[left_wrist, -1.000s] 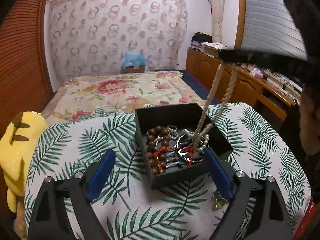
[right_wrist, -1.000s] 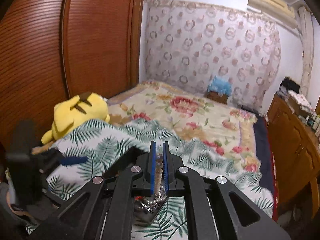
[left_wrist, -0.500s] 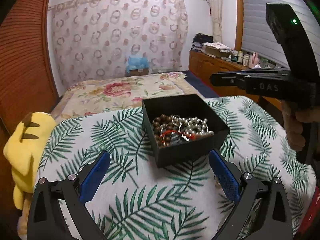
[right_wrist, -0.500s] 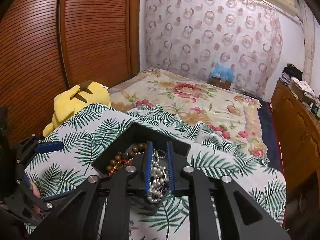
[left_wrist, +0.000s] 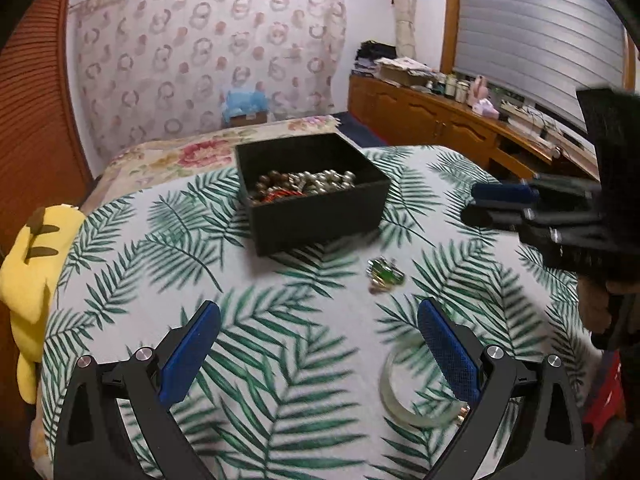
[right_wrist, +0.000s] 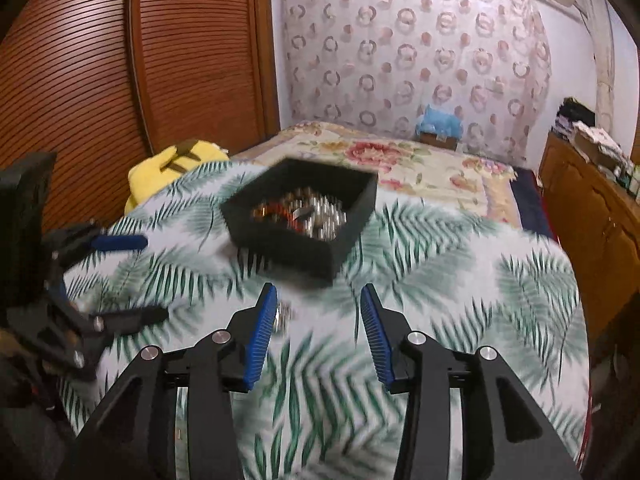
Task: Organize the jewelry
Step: 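Move the left gripper to the jade bangle and grasp its rim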
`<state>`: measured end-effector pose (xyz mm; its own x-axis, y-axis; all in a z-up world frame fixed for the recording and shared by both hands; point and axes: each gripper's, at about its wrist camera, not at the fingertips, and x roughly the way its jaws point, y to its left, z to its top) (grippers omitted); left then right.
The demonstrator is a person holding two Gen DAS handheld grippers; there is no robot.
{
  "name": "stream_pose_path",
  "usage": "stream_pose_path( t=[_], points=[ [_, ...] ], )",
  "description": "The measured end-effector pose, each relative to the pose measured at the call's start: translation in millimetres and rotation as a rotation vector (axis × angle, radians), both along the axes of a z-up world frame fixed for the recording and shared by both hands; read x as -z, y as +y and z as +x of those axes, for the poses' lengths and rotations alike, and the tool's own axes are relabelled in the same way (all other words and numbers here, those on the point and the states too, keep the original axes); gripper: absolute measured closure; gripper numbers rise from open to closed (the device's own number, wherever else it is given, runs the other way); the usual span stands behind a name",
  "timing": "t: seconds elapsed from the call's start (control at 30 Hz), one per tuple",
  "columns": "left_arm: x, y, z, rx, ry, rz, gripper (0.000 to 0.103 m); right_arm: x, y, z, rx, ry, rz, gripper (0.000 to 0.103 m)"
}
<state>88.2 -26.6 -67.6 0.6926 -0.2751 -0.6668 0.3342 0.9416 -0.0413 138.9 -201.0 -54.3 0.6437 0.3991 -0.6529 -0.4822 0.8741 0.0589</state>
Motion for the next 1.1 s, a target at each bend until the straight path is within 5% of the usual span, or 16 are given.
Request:
stream_pose_path(
  t=[0.43,0.77,1.1],
  points=[
    [16.9,-11.7,-16.5,0.051,0.049,0.01,0.008,35.8,9.3,-58.6,-0.074,0.083,0.005,0.057],
    [28.7,-26.1,-19.2,0.12,0.103,0.015,0.059,43.9,1.6,-58.2,-0.046,0.106,0.027,0.057],
    [37.8,-32.7,-15.9,0.12,0.119,0.06,0.092,43.8,3.3,-59.2,-0.047,0.101,0.017,0.057]
  ],
)
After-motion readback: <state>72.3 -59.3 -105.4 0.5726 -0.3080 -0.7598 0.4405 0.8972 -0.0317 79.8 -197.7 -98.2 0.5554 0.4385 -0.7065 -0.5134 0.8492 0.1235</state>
